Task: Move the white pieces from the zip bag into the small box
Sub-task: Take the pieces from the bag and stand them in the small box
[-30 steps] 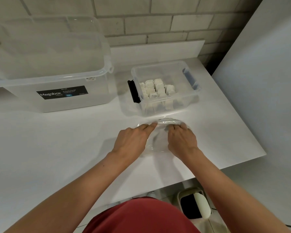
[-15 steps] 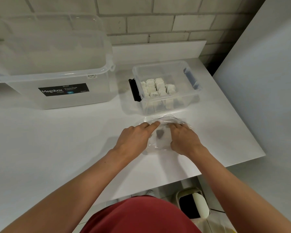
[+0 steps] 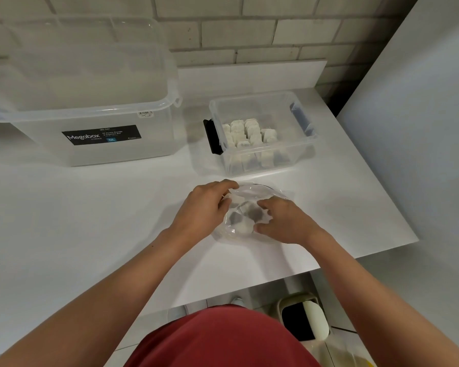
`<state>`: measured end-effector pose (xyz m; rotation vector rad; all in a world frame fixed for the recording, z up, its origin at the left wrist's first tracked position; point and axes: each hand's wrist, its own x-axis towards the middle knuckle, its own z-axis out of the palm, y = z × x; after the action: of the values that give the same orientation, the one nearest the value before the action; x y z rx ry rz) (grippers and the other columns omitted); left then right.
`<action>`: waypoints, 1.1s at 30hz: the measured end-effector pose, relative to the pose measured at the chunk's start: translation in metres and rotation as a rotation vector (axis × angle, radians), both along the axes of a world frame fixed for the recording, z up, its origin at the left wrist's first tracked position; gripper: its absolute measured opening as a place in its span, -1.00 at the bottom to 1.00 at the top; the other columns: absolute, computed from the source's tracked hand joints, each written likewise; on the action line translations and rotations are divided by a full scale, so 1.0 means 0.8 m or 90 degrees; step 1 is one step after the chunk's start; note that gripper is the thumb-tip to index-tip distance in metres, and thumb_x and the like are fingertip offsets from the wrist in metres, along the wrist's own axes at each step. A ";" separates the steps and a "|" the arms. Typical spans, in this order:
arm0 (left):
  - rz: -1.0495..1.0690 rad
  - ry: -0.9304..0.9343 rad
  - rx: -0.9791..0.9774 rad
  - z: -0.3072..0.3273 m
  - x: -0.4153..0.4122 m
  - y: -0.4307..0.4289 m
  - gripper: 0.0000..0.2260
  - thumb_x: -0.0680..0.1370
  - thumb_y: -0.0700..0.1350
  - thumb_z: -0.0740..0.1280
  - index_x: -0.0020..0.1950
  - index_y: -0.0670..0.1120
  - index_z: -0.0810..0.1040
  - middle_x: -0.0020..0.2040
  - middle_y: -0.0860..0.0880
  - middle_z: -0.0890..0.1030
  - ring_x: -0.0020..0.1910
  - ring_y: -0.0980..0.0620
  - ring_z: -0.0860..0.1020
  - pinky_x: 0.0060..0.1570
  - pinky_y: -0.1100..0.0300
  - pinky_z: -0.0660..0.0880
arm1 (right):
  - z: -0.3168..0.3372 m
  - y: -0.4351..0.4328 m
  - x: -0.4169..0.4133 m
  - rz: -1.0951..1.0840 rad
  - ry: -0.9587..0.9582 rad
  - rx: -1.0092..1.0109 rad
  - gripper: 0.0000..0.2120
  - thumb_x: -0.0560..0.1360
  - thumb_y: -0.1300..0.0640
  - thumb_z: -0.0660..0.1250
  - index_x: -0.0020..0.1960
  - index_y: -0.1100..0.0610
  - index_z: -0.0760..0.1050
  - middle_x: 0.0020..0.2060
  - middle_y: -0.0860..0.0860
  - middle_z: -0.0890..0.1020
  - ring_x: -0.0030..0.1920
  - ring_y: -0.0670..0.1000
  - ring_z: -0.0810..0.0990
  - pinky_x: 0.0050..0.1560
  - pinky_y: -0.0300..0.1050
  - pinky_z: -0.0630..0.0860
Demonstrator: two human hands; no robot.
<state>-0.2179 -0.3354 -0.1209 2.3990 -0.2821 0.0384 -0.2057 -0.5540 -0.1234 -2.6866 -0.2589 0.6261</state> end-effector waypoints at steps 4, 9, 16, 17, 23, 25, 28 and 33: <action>0.023 0.038 -0.012 0.003 -0.002 0.001 -0.78 0.60 -0.18 0.36 0.20 0.05 0.63 -0.06 0.06 0.70 -0.06 0.01 0.67 0.03 0.02 0.61 | -0.006 0.008 -0.005 -0.024 -0.011 -0.024 -0.80 0.49 0.07 0.37 -0.24 0.10 0.41 -0.19 0.05 0.60 -0.08 0.16 0.56 -0.12 -0.07 0.44; 0.040 0.051 -0.037 0.008 -0.006 0.003 -0.84 0.60 -0.16 0.37 0.14 0.03 0.67 -0.02 0.04 0.71 -0.05 0.05 0.67 0.06 0.10 0.60 | -0.005 0.017 -0.017 -0.050 -0.041 -0.033 -0.59 0.51 0.05 0.42 0.33 0.10 0.55 0.06 0.03 0.71 0.14 0.13 0.64 0.14 -0.03 0.56; 0.054 0.074 -0.053 0.014 -0.009 0.001 -0.84 0.60 -0.17 0.37 0.12 0.03 0.67 -0.04 0.08 0.69 -0.07 0.10 0.67 0.00 0.30 0.55 | -0.007 0.018 -0.021 -0.095 -0.049 -0.009 -0.83 0.53 0.00 0.38 -0.02 0.11 0.56 -0.14 -0.05 0.65 -0.08 0.07 0.60 -0.09 -0.11 0.50; 0.057 0.082 -0.061 0.014 -0.010 0.002 -0.84 0.60 -0.17 0.37 0.12 0.04 0.67 -0.06 0.09 0.68 -0.09 0.12 0.66 -0.05 0.38 0.52 | -0.005 0.018 -0.022 -0.099 -0.051 0.010 -0.88 0.53 0.03 0.39 -0.03 0.06 0.52 -0.15 -0.09 0.62 -0.09 0.04 0.58 -0.11 -0.14 0.45; 0.121 0.167 -0.211 0.027 -0.009 0.004 -0.89 0.54 -0.12 0.47 0.01 0.09 0.70 -0.10 0.10 0.64 -0.19 0.19 0.68 -0.08 0.35 0.56 | 0.020 0.015 -0.023 -0.075 -0.113 0.132 -0.83 0.53 0.22 0.34 0.03 0.02 0.64 -0.07 -0.11 0.65 -0.01 0.01 0.61 0.03 -0.04 0.58; 0.143 0.209 -0.300 0.033 -0.008 0.006 -0.89 0.53 -0.13 0.48 -0.04 0.10 0.72 -0.11 0.04 0.67 -0.17 0.07 0.72 0.06 0.08 0.65 | 0.029 0.009 -0.021 -0.073 -0.132 0.167 -0.79 0.54 0.24 0.35 0.03 -0.04 0.65 -0.07 -0.11 0.60 -0.04 -0.01 0.61 0.00 -0.02 0.62; 0.141 0.247 -0.386 0.042 -0.010 0.011 -0.85 0.52 -0.16 0.50 0.00 0.09 0.72 -0.10 -0.01 0.69 -0.14 -0.02 0.74 0.15 -0.05 0.64 | 0.051 0.000 -0.022 -0.129 -0.144 0.258 -0.73 0.52 0.26 0.39 0.09 -0.07 0.64 -0.03 -0.09 0.63 -0.14 -0.01 0.70 -0.13 0.05 0.70; 0.144 0.261 -0.488 0.059 -0.004 0.014 -0.85 0.54 -0.24 0.48 0.07 -0.05 0.68 -0.14 -0.06 0.72 -0.11 -0.04 0.72 0.09 0.03 0.65 | 0.093 -0.004 -0.021 -0.206 -0.170 0.350 -0.76 0.46 0.23 0.52 0.03 -0.04 0.59 -0.13 -0.09 0.72 -0.26 -0.02 0.74 -0.07 0.15 0.69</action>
<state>-0.2215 -0.3238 -0.0736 1.6129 0.1768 -0.2048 -0.2223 -0.5572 -0.0488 -2.1992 -0.0470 0.0744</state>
